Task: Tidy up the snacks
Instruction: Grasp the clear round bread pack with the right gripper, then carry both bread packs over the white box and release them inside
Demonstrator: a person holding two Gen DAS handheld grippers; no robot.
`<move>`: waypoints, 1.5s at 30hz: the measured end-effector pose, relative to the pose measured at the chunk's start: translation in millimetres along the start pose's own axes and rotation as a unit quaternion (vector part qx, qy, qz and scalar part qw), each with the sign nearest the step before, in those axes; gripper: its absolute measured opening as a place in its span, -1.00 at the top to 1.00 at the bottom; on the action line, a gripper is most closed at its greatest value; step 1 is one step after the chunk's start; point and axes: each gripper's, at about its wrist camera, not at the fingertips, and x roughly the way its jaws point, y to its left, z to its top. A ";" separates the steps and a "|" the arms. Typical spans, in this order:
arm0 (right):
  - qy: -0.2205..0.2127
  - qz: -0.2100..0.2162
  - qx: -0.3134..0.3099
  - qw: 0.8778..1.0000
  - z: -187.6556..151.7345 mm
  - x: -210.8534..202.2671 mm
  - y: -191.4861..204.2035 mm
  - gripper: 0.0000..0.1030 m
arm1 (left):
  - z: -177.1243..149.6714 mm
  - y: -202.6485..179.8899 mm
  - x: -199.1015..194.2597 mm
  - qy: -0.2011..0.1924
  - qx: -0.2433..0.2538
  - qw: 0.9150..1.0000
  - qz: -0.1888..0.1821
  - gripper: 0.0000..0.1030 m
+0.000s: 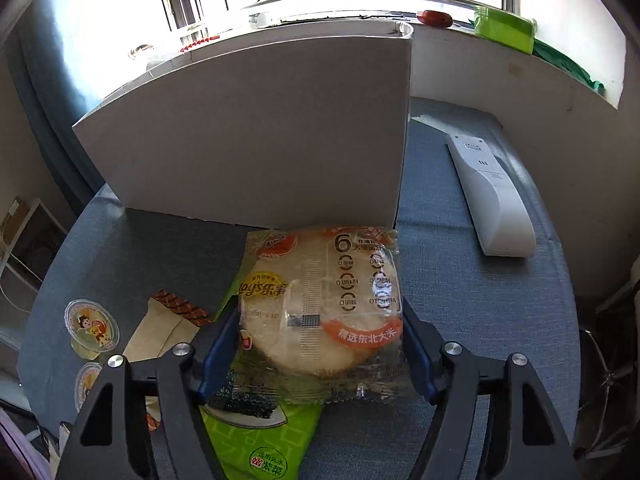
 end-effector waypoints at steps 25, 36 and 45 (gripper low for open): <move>-0.132 0.098 0.055 0.985 146.0 -91.3 0.1 -0.47 | 204.7 -11.9 97.6 -0.064 0.021 0.998 0.002 -0.54; -0.162 0.089 0.039 0.982 191.8 -78.5 -3.7 -1.00 | 224.0 3.2 123.4 -0.024 -0.003 1.000 0.012 -1.00; -0.175 0.111 0.028 0.978 164.9 -106.7 -1.9 -1.00 | 196.2 5.5 72.9 -0.045 0.020 0.999 0.015 -1.00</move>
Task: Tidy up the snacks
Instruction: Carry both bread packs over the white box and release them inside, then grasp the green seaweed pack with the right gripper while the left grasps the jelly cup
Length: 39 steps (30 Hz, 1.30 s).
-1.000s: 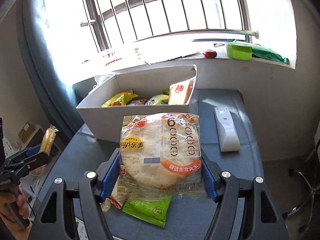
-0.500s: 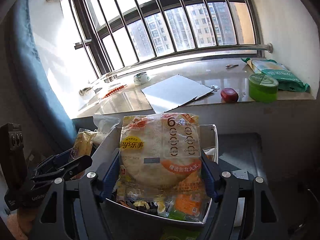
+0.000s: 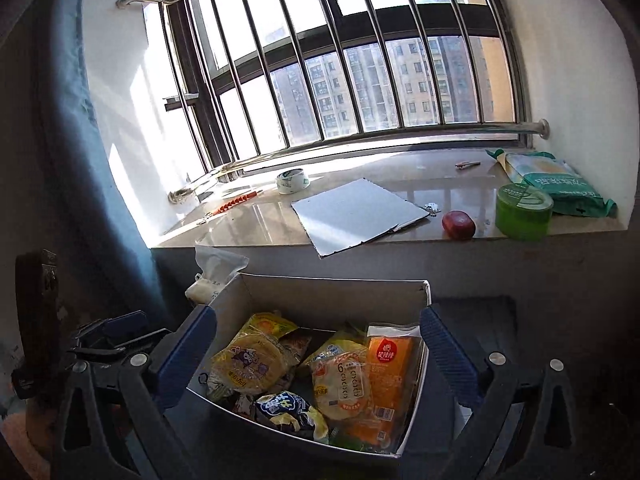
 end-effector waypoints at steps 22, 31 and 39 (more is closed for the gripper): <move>0.121 -0.030 0.075 0.989 -221.0 -76.7 -10.7 -1.00 | -215.2 -28.0 -83.1 0.030 -0.075 0.996 -0.040 -1.00; 0.153 -0.068 0.018 0.986 -220.9 -42.1 4.2 -1.00 | -210.9 -22.3 -89.2 0.028 -0.082 0.996 -0.027 -1.00; 0.190 -0.116 0.006 0.975 -215.4 13.9 7.8 -1.00 | -217.1 -16.9 -90.9 0.039 -0.084 0.996 -0.015 -1.00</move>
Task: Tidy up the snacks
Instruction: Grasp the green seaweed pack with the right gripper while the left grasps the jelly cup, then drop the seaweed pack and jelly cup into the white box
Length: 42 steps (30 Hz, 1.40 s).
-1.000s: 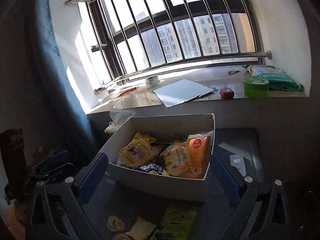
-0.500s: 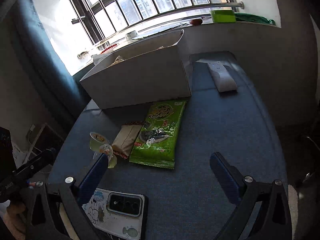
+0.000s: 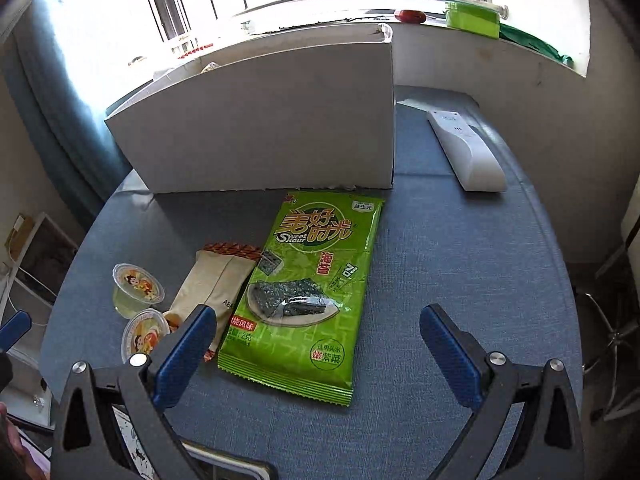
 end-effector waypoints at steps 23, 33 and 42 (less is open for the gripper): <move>-0.019 0.023 0.009 1.000 -26.7 -38.6 -24.2 -0.41 | 24.0 3.7 90.1 0.082 0.046 0.994 0.050 -0.97; -0.019 0.028 0.017 0.999 -32.4 -43.5 -29.0 -0.42 | 30.1 2.8 118.4 0.106 0.067 0.991 0.037 0.12; -0.031 0.050 0.009 0.998 -25.4 -47.7 -20.2 -0.42 | 46.8 12.4 74.4 0.050 0.049 0.997 0.015 0.12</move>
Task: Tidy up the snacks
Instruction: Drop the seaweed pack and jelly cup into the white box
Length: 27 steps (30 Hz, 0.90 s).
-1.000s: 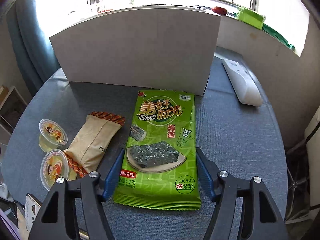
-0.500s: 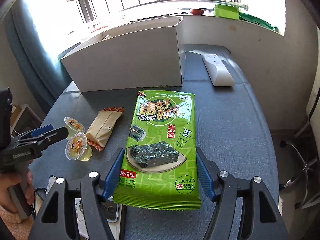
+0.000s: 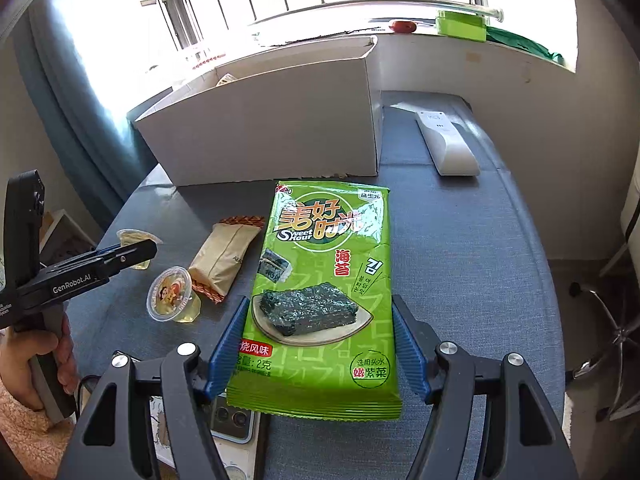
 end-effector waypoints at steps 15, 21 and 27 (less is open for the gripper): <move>-0.099 0.050 -0.015 0.994 145.0 -13.7 23.6 -0.42 | 154.0 -32.0 -17.4 -0.117 0.050 0.992 -0.019 0.12; -0.087 0.055 -0.012 0.995 206.2 15.8 25.1 -0.43 | 208.8 -36.4 21.3 -0.098 0.048 0.994 -0.011 0.10; -0.084 0.042 -0.015 0.996 228.9 24.8 19.1 -1.00 | 214.2 -21.9 28.2 -0.092 0.017 0.996 0.003 -1.00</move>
